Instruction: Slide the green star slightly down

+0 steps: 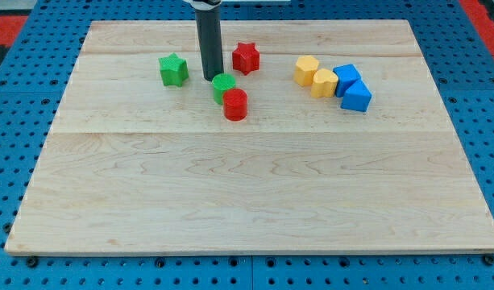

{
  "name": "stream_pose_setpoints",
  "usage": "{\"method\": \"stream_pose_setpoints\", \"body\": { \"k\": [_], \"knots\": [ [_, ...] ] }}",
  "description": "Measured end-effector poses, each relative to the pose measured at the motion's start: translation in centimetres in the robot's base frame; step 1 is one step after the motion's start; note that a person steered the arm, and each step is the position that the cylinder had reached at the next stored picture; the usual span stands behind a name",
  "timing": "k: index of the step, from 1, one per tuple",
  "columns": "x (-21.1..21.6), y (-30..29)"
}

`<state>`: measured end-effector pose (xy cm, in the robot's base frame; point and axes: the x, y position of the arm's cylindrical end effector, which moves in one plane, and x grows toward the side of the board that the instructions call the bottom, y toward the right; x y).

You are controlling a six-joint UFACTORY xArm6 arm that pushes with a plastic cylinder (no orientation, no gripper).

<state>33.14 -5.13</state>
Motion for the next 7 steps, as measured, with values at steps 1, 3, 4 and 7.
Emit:
{"method": "stream_pose_setpoints", "body": {
  "k": [1, 3, 4, 7],
  "knots": [
    [-1.4, 1.9],
    [-3.5, 1.2],
    [-3.5, 1.2],
    [-4.6, -13.4]
  ]
}}
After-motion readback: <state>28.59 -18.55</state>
